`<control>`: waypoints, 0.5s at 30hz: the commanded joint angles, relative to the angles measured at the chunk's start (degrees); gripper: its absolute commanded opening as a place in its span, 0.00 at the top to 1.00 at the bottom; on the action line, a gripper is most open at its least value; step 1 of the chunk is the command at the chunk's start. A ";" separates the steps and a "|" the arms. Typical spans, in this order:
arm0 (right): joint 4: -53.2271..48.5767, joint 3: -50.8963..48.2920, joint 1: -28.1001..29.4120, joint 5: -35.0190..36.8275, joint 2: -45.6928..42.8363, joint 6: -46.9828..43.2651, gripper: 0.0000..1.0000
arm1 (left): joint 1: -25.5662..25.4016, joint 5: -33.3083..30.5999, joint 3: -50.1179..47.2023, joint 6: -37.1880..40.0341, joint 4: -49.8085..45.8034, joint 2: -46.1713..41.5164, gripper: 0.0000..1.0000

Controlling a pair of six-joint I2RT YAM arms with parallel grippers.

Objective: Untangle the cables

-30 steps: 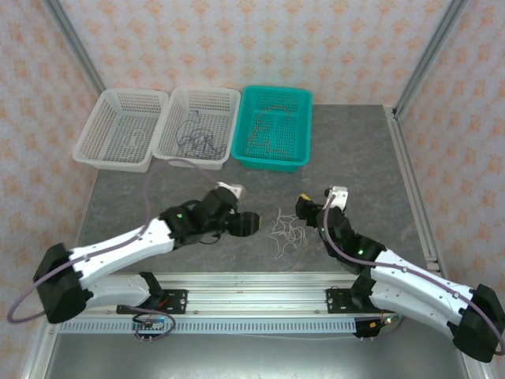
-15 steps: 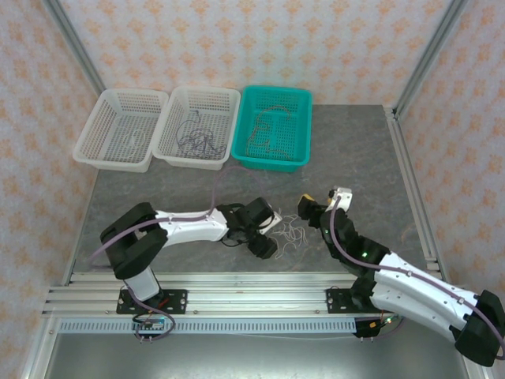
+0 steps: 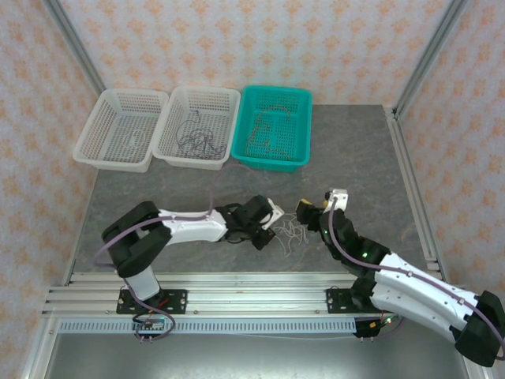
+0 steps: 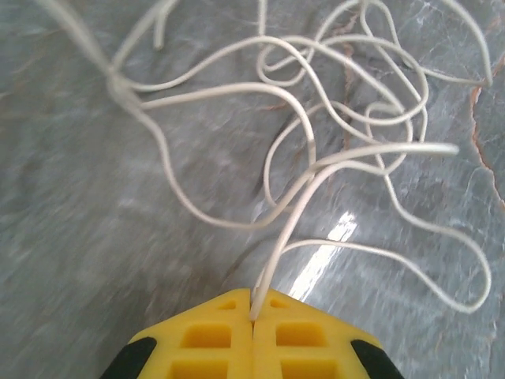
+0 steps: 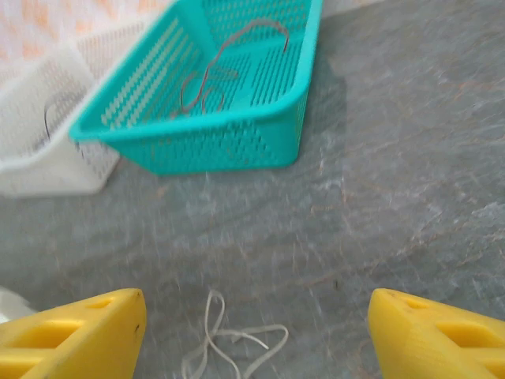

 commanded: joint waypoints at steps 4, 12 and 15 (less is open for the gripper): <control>-8.85 7.40 -0.31 -11.55 17.05 -1.31 0.26 | 3.54 -0.72 -4.33 -1.23 -0.42 -10.81 1.00; -5.58 10.27 -0.24 -10.02 34.56 7.14 0.51 | 3.68 -5.66 -7.64 -4.43 -0.88 -16.25 1.00; -5.01 8.98 -0.29 -7.47 36.07 8.70 0.70 | 4.19 -8.27 -9.02 -5.13 -1.48 -18.71 1.00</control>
